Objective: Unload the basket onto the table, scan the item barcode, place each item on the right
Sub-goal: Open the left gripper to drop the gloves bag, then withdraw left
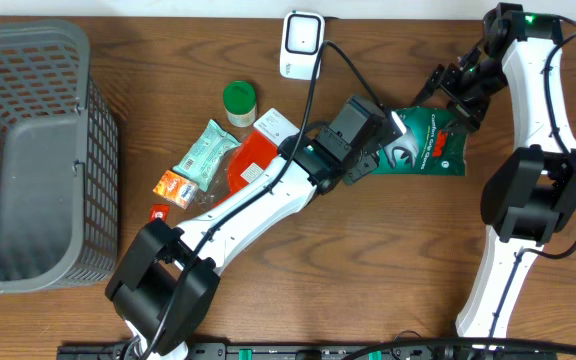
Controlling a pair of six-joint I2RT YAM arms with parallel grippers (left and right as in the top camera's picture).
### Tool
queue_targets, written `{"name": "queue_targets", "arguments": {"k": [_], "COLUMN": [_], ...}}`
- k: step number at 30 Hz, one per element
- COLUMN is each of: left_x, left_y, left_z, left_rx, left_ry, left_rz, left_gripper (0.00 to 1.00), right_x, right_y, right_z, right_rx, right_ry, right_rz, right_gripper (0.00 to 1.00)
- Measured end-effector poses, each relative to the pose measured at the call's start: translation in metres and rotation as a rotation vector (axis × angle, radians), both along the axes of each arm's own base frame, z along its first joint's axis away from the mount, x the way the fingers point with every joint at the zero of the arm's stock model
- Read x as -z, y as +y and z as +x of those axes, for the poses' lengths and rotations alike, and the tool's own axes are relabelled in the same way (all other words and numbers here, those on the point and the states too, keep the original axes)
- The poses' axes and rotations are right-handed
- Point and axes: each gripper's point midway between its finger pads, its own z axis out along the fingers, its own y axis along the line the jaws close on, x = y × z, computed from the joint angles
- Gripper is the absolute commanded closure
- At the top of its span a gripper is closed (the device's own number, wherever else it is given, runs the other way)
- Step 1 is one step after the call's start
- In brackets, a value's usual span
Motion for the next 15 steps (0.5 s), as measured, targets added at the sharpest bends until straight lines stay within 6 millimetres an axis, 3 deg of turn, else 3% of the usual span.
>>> {"name": "queue_targets", "arguments": {"k": [8, 15], "left_x": [-0.005, -0.043], "left_y": [-0.001, -0.007], "left_z": [0.002, -0.004], "left_rx": [0.004, 0.021], "left_ry": [-0.046, -0.144], "left_rz": [0.020, -0.008], "left_gripper": [0.93, 0.93], "right_x": [0.000, 0.000], "right_y": [-0.001, -0.001], "right_z": [0.000, -0.001], "right_rx": [0.001, -0.002], "right_ry": [-0.002, 0.003], "right_rz": [0.005, 0.007], "right_gripper": [0.15, 0.14]}}
